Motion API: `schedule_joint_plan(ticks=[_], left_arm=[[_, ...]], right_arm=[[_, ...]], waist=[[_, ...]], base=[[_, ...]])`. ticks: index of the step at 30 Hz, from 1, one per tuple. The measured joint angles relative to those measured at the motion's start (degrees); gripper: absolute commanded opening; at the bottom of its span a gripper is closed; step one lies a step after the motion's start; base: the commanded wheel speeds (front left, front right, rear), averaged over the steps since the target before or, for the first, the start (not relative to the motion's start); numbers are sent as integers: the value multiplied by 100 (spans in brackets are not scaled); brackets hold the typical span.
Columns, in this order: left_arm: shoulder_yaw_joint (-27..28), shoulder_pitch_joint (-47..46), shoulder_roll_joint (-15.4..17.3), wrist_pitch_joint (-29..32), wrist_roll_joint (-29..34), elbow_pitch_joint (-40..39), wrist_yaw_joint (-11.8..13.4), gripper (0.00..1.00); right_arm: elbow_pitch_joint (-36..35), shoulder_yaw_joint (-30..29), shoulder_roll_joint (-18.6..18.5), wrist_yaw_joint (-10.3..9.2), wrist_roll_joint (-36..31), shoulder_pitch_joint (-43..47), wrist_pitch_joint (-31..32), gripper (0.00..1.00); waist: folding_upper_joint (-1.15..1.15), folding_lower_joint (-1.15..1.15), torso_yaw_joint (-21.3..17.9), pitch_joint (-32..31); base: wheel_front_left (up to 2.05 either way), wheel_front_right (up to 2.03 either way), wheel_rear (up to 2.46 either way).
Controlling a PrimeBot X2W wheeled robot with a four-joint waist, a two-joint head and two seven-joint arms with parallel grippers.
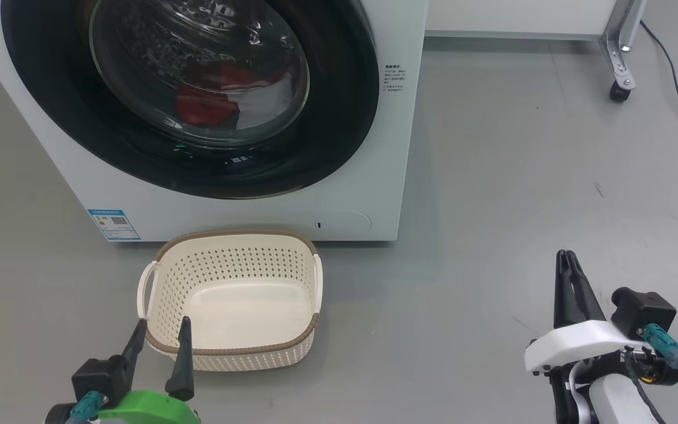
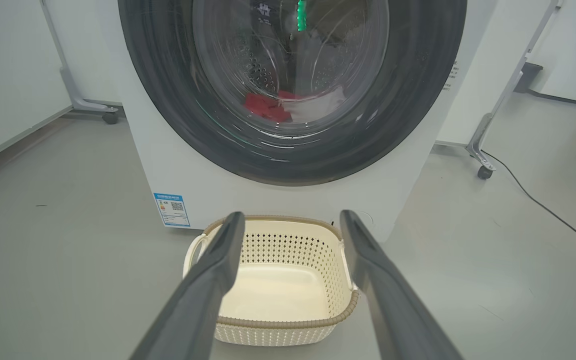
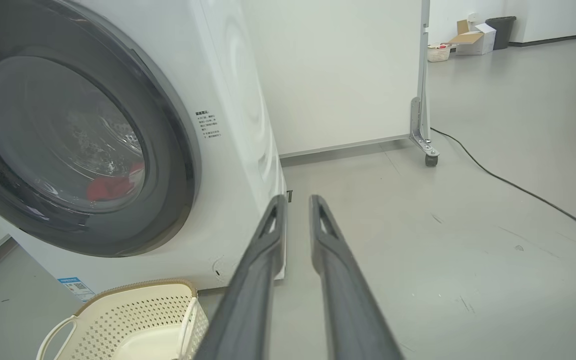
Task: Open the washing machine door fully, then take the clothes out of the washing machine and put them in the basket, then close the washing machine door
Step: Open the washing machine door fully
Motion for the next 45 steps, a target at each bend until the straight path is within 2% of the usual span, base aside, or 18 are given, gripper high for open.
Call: schedule_joint_plan(ticks=[8, 14, 21, 24, 39, 45], left_arm=[[-2, -113, -15, 0, 13, -26, -36, 100], [-13, -201, -36, 0, 63, -54, -65, 100], [-75, -408, -55, 0, 112, -70, -112, 100], [-107, -482, -68, 0, 129, -74, -120, 100], [-277, -939, -118, 0, 152, -119, -211, 100], [-369, -1102, -141, 0, 120, -124, -219, 100]], right_arm=[[-93, -96, 16, 104, 224, -160, -13, 0], [-154, -405, 40, 154, 746, -378, -14, 0], [-190, -977, 88, 270, 1780, -816, -5, 0], [-196, -1098, 85, 269, 1859, -1061, 47, 0], [-277, -1558, 65, 270, 2978, -2479, 806, 0], [-280, -1646, -82, 193, 3219, -3148, 1182, 0]], waist=[[0, 0, 71, 205], [0, 0, 157, 393], [0, 0, 305, 676], [0, 0, 372, 791], [0, 0, 773, 1498], [0, 0, 958, 1822]], base=[[0, 0, 0], [0, 0, 0], [0, 0, 0], [0, 0, 0], [0, 0, 0], [0, 0, 0]])
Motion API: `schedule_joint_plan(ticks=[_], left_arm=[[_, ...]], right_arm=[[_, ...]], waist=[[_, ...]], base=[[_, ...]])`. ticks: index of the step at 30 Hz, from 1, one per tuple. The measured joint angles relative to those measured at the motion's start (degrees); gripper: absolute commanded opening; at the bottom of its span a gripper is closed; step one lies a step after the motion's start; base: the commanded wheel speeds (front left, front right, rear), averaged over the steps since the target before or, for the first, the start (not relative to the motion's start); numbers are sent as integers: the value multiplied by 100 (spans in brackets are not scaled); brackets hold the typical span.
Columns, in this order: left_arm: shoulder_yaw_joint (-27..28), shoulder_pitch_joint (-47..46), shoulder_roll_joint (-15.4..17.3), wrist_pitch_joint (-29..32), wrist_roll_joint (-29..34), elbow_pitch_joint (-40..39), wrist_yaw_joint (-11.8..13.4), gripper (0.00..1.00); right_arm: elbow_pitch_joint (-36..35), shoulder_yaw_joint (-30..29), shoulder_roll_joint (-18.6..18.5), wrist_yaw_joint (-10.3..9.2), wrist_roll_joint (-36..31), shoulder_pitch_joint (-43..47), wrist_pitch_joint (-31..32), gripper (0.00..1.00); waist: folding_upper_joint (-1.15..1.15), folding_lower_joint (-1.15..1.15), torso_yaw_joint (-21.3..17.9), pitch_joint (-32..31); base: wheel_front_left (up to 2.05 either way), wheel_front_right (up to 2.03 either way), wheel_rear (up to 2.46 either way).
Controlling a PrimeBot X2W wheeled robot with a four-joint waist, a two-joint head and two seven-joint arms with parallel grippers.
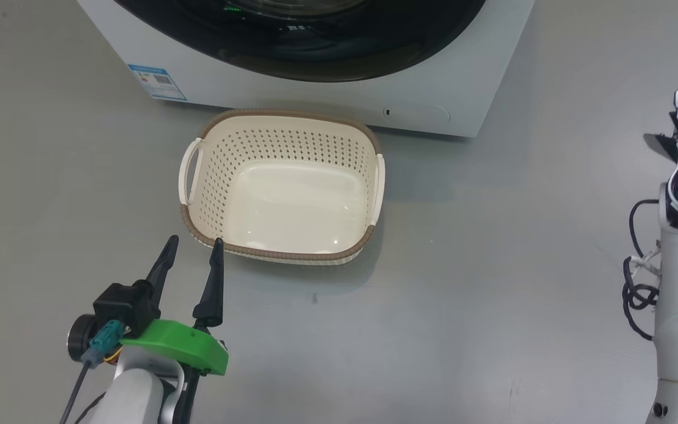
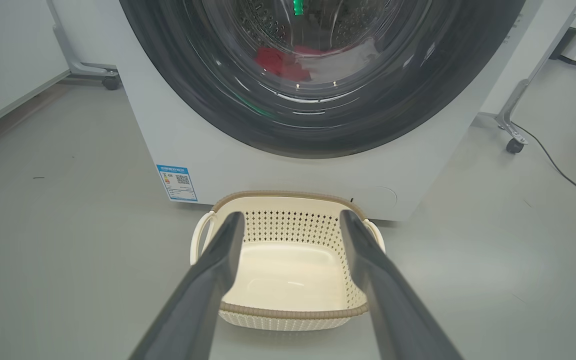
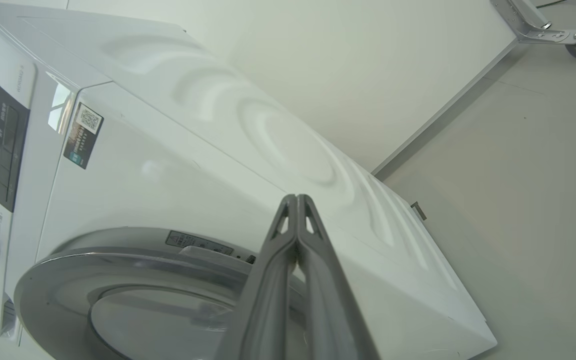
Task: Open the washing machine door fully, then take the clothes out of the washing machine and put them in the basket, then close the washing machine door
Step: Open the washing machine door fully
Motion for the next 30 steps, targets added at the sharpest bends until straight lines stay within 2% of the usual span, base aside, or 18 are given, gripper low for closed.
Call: schedule_joint_plan(ticks=[5, 18, 30], left_arm=[[-74, -163, -27, 0, -25, 4, -44, 100], [-192, -481, -70, 0, -188, 4, -52, 100], [-324, -662, -102, 0, -279, 51, -94, 100]], right_arm=[[7, -43, -47, -58, 325, -536, 352, 0], [282, 156, -271, -350, 453, -1590, 1094, 0], [671, 343, -321, -357, 605, -2343, 1552, 0]], waist=[[0, 0, 165, 269], [0, 0, 552, 839], [0, 0, 877, 1226]], base=[[0, 0, 0], [0, 0, 0], [0, 0, 0]])
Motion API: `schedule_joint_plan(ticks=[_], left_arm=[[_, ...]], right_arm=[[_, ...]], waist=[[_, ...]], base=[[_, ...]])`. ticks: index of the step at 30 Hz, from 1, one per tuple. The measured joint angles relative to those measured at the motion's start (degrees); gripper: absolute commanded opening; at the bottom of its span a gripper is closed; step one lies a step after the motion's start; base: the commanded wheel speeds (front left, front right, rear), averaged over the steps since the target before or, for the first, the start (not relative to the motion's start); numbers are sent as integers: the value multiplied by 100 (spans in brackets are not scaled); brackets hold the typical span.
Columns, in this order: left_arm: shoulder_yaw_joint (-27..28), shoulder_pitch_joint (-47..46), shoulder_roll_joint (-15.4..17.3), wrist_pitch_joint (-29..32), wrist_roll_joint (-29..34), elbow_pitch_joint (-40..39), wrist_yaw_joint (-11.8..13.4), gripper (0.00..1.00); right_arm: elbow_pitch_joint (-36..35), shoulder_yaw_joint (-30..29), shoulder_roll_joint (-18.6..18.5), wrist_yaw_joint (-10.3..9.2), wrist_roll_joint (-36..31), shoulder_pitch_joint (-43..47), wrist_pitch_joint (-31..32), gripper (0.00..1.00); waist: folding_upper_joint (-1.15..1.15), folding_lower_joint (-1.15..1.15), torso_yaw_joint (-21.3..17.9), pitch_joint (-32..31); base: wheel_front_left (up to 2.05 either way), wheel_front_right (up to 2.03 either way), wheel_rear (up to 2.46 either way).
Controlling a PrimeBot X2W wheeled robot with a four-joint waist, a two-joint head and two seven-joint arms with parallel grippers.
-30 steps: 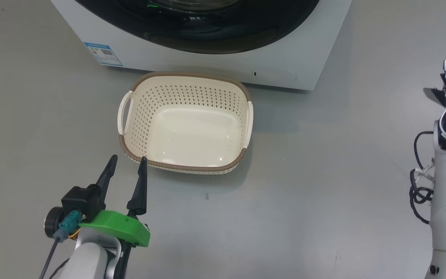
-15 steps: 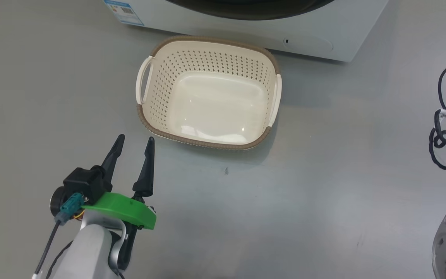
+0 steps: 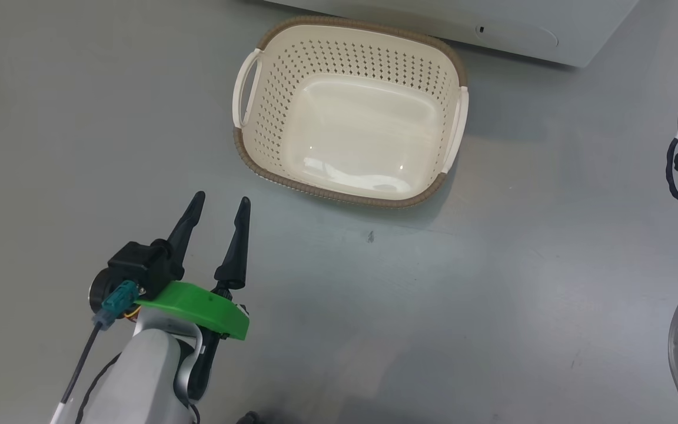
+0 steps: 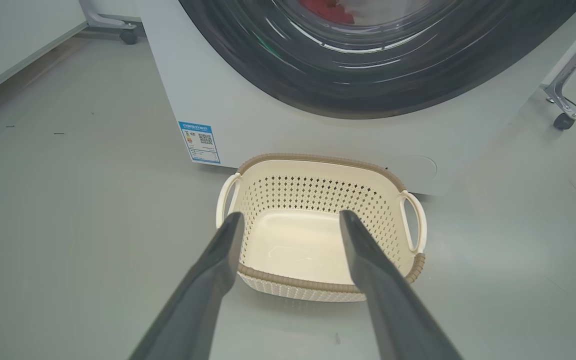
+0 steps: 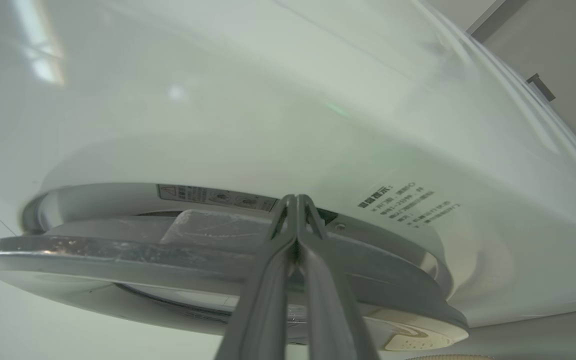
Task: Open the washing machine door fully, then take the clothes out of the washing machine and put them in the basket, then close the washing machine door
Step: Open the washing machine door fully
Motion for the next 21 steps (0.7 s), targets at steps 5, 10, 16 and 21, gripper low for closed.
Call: schedule_joint_plan(ticks=[5, 10, 16, 21], left_arm=[[-132, -65, -10, 0, -79, -4, -1, 100], [-169, -110, -16, 0, -134, -3, -4, 100], [-185, -133, -19, 0, -151, 3, -5, 100], [-212, -187, -21, 0, -208, 16, -5, 100]], right_arm=[[149, 124, 7, 1, 56, -202, 203, 0], [280, 152, -10, 16, 97, -397, 279, 0], [419, 110, -43, 29, 297, -605, 443, 0], [544, 30, -40, 65, 611, -750, 659, 0]], waist=[[0, 0, 96, 96], [0, 0, 160, 161], [0, 0, 200, 189], [0, 0, 217, 202]], base=[[0, 0, 0], [0, 0, 0], [0, 0, 0], [0, 0, 0]])
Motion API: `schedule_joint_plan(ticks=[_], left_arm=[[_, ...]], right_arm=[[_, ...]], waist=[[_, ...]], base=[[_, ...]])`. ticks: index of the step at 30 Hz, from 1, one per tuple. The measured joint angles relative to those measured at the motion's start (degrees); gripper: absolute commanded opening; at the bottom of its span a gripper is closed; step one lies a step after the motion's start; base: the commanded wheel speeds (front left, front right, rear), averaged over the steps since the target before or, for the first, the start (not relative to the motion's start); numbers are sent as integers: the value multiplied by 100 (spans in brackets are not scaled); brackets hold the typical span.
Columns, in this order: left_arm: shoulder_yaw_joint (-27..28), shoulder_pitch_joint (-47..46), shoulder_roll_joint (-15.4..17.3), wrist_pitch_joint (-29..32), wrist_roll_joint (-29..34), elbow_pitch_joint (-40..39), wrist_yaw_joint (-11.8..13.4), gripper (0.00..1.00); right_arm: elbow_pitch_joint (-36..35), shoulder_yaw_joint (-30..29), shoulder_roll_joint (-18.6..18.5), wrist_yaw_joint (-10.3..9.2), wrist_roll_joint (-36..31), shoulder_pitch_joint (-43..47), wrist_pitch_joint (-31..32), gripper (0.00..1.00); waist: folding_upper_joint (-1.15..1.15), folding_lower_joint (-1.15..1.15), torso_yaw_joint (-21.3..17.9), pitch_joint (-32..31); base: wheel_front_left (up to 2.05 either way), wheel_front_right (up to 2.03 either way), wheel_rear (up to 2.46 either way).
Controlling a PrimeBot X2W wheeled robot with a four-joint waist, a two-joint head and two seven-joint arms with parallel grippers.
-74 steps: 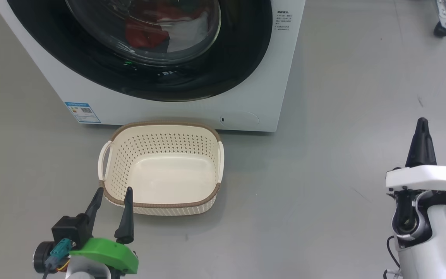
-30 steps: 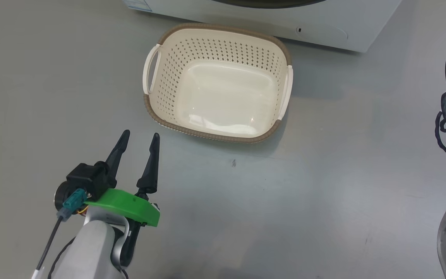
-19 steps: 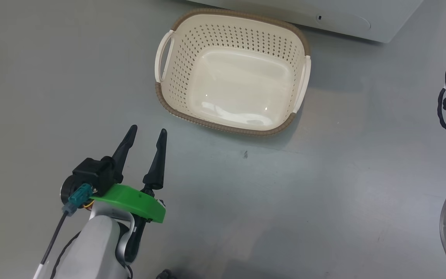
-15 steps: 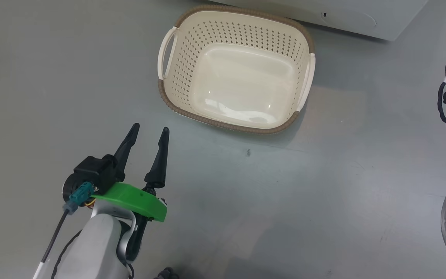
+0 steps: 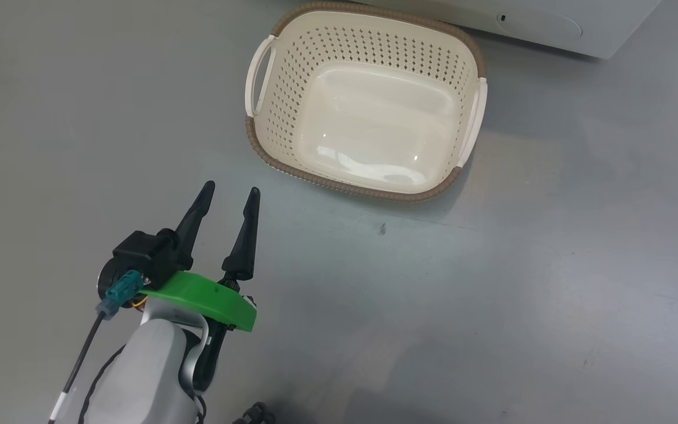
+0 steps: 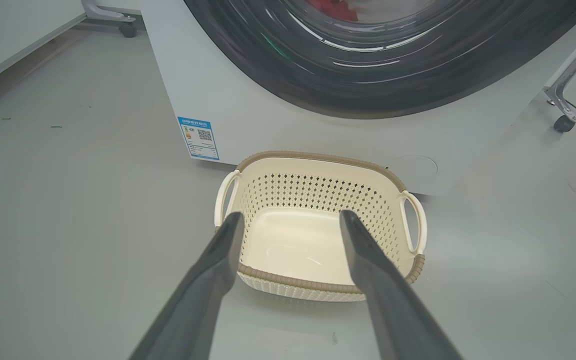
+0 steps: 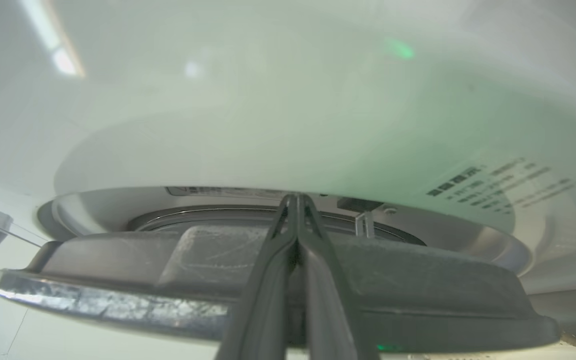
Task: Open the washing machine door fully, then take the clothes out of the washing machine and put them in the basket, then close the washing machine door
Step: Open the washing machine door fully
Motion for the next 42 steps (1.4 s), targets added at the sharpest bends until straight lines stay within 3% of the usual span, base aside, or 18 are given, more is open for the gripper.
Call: schedule_joint_plan(ticks=[9, 28, 42], left_arm=[[-26, -30, -2, 0, -48, 35, 0, 100], [-21, -57, -4, 0, -48, 102, 0, 100], [52, -49, -4, 0, -36, 169, 0, 100]], right_arm=[[281, -102, -8, -48, 514, -80, 535, 0], [588, -110, -11, -56, 700, -19, 1073, 0], [838, -126, 56, 52, 891, 450, 1311, 0]], waist=[[0, 0, -17, -35], [0, 0, -45, -197], [0, 0, -89, -503]], base=[[0, 0, 0], [0, 0, 0], [0, 0, 0]])
